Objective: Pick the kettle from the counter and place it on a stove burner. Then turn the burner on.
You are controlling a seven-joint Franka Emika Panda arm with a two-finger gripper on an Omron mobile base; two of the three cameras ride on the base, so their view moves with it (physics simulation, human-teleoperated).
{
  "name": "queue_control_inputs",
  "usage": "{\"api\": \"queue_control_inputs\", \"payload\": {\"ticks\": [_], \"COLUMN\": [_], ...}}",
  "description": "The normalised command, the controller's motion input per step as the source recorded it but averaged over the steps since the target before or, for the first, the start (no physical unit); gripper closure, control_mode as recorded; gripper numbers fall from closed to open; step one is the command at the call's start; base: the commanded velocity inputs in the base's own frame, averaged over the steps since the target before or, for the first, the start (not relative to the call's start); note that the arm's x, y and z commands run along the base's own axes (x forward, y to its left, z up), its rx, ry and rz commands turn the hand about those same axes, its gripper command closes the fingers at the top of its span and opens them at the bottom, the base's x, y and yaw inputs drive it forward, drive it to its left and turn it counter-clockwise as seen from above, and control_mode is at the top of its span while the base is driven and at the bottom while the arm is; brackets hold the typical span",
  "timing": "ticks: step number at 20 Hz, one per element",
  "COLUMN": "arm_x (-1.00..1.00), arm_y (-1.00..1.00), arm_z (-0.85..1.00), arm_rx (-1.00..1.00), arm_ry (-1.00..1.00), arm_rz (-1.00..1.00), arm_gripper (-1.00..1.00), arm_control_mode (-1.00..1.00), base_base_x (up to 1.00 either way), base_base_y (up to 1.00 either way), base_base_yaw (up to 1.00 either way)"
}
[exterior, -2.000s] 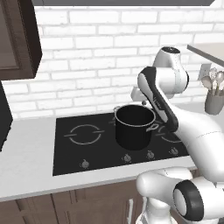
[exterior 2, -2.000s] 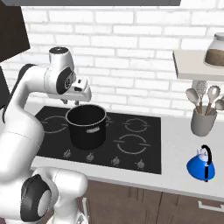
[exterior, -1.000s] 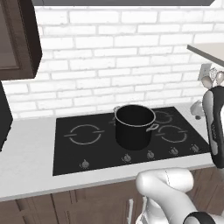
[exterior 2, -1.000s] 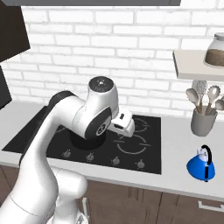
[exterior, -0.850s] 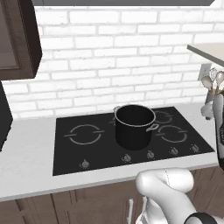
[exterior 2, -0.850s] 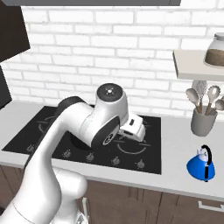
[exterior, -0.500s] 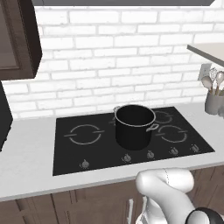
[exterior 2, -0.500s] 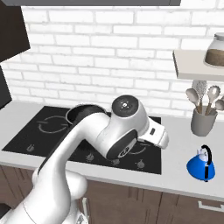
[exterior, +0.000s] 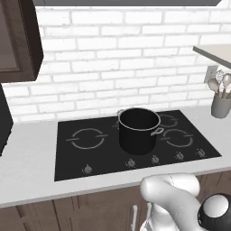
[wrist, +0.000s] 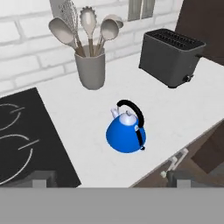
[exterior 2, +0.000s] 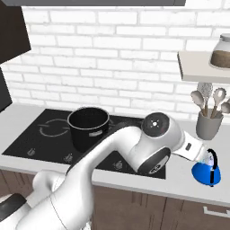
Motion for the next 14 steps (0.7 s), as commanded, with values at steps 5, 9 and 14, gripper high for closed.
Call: {"api": "queue_control_inputs", "payload": {"ticks": [5,9,14], "arm_x": [0.6,0.78,0.22], "arm_y": [-1.0,-0.94,-0.81], "arm_z": [-0.15,-0.13,-0.32], "arm_rx": [0.02,0.14,0.18], "arm_ry": [0.16,0.16,0.0], "arm_rz": [-0.05,0.11,0.35], "arm_gripper": [-1.0,-1.0,-1.0], "arm_control_mode": [-1.0,-1.0,-1.0], "base_base_x": [0.0,0.0,0.0], "base_base_y": [0.0,0.0,0.0], "base_base_yaw": [0.0,0.0,0.0]}}
